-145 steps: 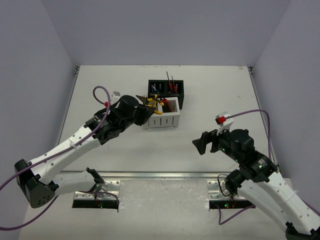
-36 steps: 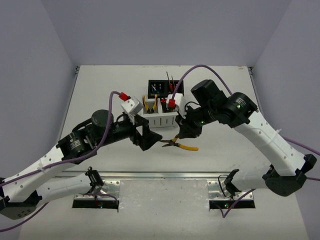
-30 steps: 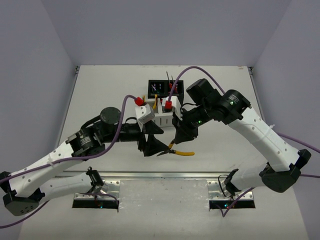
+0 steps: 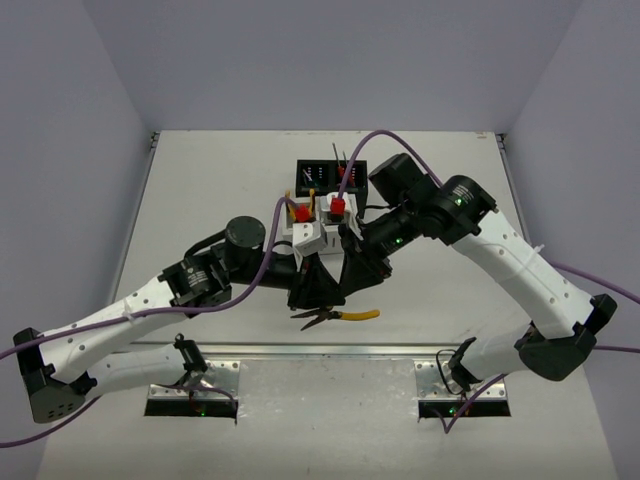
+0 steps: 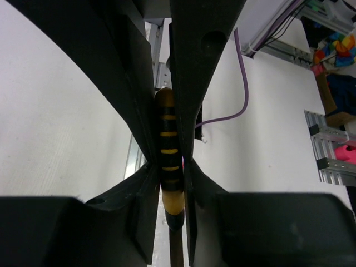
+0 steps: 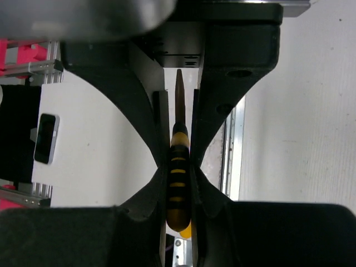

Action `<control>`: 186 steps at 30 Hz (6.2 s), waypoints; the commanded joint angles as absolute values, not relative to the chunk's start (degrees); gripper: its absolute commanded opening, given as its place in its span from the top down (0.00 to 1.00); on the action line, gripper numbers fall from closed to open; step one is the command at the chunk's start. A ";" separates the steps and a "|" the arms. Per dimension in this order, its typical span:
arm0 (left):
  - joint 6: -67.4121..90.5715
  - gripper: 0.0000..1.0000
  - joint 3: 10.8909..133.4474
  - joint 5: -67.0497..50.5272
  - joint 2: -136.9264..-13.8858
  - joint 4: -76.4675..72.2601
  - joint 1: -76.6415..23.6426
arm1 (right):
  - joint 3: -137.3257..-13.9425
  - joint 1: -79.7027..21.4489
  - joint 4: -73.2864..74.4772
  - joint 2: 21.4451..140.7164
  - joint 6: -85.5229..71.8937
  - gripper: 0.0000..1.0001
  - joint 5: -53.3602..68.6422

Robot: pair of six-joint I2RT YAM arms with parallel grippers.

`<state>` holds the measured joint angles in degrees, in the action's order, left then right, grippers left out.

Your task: Sort the tools into containers

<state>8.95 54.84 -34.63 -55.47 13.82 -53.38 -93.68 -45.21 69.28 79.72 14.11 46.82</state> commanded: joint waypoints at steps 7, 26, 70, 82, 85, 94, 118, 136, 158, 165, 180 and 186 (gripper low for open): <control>8.46 1.00 54.58 -32.12 -52.55 9.98 -54.14 | -93.26 -45.79 56.99 78.06 12.10 1.00 51.72; 9.61 1.00 54.85 -22.08 -49.60 5.04 -54.14 | -85.70 -45.44 44.35 70.98 1.27 0.19 27.13; 22.72 1.00 38.58 14.90 -44.07 -31.40 -53.78 | -63.23 -44.87 8.43 66.17 -36.72 1.00 -6.79; 21.89 1.00 42.40 -4.98 -56.11 -33.57 -39.52 | -70.80 -44.91 2.17 74.59 -25.89 1.00 9.45; 18.52 1.00 43.33 -10.46 -58.41 -34.48 -36.96 | -72.25 -44.91 2.89 77.14 -23.58 1.00 10.34; 6.93 1.00 43.60 -22.50 -66.34 -40.99 -33.26 | -77.22 -44.82 3.08 87.00 -15.64 1.00 5.98; 13.89 1.00 35.28 -32.15 -89.68 -85.68 -21.53 | -63.24 -34.11 -4.22 79.75 -14.25 0.98 -2.72; 28.42 1.00 35.24 -31.03 -83.27 -93.93 -20.04 | -54.01 -33.75 6.11 68.98 -28.06 0.98 1.72; 29.50 1.00 23.13 -17.44 -59.75 -91.74 -30.87 | -43.19 -36.35 -11.96 54.67 -57.09 0.31 8.36; 27.33 1.00 23.35 -16.19 -57.47 -89.13 -33.75 | -47.41 -43.28 -9.38 56.12 -57.14 0.26 2.61; 23.91 1.00 20.60 -17.92 -53.71 -86.66 -36.47 | -54.88 -49.54 -4.32 61.40 -55.56 0.65 -9.06; 23.34 1.00 18.89 -17.57 -53.58 -86.68 -36.77 | -56.73 -50.43 -3.01 63.26 -54.54 0.92 -10.46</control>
<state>24.44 19.53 -17.58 -54.91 -72.33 -36.10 -53.28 -49.56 -2.42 62.58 -55.60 -7.85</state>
